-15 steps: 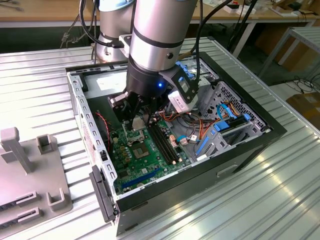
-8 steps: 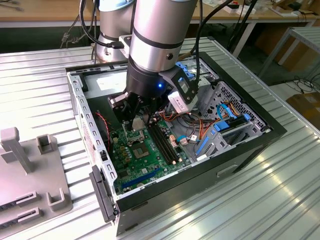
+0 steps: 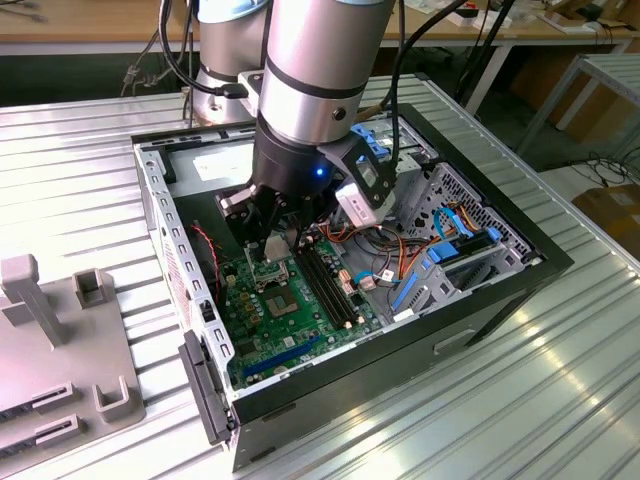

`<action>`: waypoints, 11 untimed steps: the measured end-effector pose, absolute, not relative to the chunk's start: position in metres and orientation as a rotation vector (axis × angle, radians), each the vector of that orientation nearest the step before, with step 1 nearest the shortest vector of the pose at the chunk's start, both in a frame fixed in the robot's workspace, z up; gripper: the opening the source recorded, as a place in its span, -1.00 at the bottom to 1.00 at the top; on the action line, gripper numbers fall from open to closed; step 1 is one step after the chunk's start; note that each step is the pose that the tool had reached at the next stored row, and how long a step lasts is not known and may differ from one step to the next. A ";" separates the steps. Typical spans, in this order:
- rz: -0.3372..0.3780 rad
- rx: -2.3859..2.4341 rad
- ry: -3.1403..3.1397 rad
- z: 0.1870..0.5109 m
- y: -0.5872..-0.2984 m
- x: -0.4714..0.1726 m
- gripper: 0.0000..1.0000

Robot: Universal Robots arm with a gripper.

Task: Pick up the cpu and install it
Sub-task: 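Place the cpu into insertion slot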

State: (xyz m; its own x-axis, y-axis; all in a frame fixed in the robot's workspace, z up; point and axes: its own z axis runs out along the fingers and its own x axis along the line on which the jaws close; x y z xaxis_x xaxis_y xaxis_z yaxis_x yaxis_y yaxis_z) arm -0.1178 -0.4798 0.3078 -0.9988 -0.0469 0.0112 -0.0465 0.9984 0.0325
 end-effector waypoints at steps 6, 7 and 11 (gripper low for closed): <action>-0.051 -0.012 -3.130 0.303 -0.480 -0.116 -0.05; -0.050 -0.024 -3.130 0.303 -0.480 -0.116 -0.05; -0.051 -0.025 -3.130 0.303 -0.480 -0.116 -0.05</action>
State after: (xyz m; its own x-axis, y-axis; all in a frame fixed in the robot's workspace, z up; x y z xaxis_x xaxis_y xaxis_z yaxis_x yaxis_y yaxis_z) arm -0.1158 -0.4797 0.3030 -0.9998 0.0155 0.0112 0.0159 0.9993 0.0324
